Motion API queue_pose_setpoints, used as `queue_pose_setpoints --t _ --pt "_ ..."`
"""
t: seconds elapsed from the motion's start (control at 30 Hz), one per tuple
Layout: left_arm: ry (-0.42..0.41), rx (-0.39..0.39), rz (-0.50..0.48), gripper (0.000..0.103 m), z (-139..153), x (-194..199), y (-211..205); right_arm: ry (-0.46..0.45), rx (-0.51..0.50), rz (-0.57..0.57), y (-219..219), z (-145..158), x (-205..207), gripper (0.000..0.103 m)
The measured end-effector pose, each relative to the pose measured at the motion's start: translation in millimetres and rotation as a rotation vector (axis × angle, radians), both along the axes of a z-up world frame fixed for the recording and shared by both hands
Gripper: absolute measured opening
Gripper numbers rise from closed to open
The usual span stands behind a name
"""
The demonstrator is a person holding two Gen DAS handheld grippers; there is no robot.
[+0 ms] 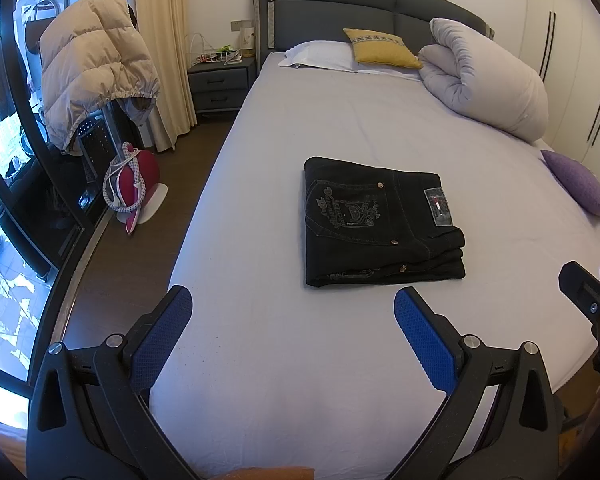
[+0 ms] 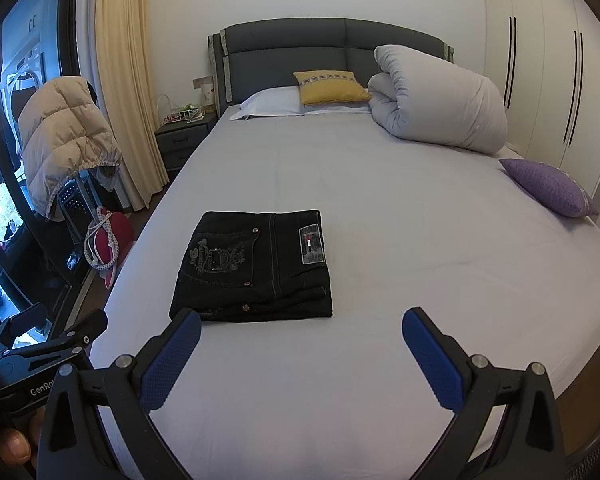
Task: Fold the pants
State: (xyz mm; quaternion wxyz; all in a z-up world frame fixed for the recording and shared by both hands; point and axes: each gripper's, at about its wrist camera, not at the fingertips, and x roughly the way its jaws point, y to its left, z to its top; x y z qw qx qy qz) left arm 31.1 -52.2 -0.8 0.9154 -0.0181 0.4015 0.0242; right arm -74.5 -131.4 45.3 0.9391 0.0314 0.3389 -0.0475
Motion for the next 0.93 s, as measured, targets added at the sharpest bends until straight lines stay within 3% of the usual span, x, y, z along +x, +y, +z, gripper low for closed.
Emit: queue_pose_setpoints --t 0.93 --pt "0.007 0.003 -0.006 0.103 -6.4 1.9 1.7 0.022 0.005 0.002 -1.9 -10.5 -5.8 0.103"
